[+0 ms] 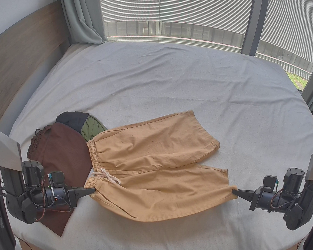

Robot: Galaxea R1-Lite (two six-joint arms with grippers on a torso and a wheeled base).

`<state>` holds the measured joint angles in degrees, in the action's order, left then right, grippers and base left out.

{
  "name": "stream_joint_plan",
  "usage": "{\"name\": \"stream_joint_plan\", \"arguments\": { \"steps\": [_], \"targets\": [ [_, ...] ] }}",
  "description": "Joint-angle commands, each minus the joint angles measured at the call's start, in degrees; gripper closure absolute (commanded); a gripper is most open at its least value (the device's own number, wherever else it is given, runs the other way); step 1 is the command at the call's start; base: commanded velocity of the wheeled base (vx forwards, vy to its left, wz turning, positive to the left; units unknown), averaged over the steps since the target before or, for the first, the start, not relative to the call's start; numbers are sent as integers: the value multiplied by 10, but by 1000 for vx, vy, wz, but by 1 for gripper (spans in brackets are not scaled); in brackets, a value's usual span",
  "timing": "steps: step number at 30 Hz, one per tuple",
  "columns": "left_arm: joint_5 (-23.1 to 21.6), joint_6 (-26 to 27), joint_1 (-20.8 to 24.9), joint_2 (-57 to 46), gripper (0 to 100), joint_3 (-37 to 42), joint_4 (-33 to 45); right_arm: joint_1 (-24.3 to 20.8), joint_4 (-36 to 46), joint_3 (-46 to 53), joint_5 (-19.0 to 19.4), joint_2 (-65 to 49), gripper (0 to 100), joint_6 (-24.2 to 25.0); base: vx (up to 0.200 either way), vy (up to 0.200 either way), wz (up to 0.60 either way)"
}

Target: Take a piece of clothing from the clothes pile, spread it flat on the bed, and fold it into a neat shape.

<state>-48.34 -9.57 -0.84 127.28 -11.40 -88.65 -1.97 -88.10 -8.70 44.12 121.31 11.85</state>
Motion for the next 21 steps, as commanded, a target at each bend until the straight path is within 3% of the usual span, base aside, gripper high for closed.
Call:
{"name": "stream_joint_plan", "arguments": {
  "steps": [1,21],
  "targets": [
    [1,-9,1,-8,100,-11,0,0,-1,4,2,-20,100,0,0,0,0],
    [7,-42,-5,-16,100,-46,0,-2,0,46,19,-78,100,-3,0,0,0]
  ]
}}
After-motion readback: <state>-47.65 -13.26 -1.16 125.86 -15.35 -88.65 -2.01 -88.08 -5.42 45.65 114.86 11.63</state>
